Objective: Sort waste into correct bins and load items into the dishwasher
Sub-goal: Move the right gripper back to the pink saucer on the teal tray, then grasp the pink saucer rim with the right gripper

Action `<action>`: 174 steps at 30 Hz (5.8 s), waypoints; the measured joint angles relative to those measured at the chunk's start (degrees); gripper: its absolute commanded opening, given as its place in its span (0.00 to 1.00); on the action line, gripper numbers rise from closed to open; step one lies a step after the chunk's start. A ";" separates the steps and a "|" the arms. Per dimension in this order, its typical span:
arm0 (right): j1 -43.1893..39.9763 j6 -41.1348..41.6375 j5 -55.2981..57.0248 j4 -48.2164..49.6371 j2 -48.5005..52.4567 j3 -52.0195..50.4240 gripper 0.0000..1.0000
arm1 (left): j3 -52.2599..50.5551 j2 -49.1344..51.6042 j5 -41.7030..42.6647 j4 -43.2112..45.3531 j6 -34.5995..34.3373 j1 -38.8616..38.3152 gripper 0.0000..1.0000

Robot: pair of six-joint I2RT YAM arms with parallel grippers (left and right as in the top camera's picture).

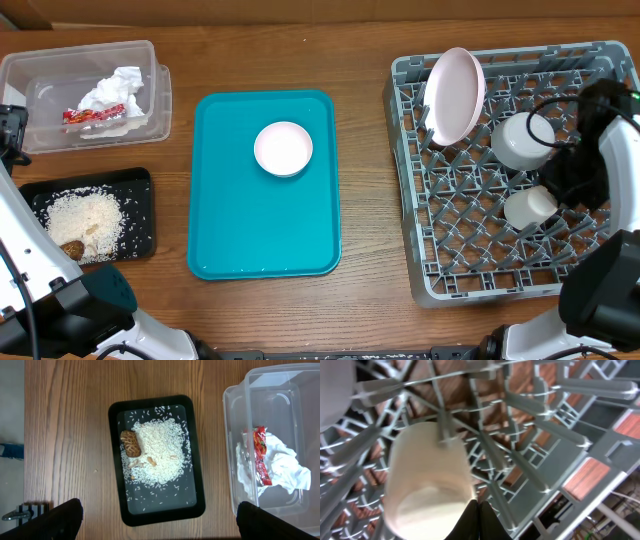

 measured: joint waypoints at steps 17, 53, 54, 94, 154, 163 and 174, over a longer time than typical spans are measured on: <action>16.70 -2.93 -22.69 16.15 -20.85 4.94 1.00 | 0.00 0.00 0.00 0.00 0.00 0.00 1.00; 69.75 -22.93 -5.22 52.57 18.82 5.31 0.84 | 0.00 0.00 0.02 0.00 0.00 0.00 1.00; 69.96 -23.23 -5.18 52.57 19.10 5.31 0.84 | 0.00 0.02 0.02 0.00 0.00 0.00 1.00; 72.22 -24.09 -3.48 34.80 23.08 15.69 0.41 | 0.00 0.02 0.00 0.00 0.00 0.00 1.00; 72.22 -21.86 -2.89 29.99 26.25 19.54 0.33 | 0.00 0.02 0.02 0.00 0.00 0.00 1.00; 72.22 -21.14 -3.32 30.03 26.93 19.54 0.25 | 0.00 0.02 0.02 0.00 0.00 0.00 1.00; 72.22 -20.37 -3.41 30.25 27.04 19.37 0.30 | 0.00 0.02 0.00 0.00 0.00 0.00 1.00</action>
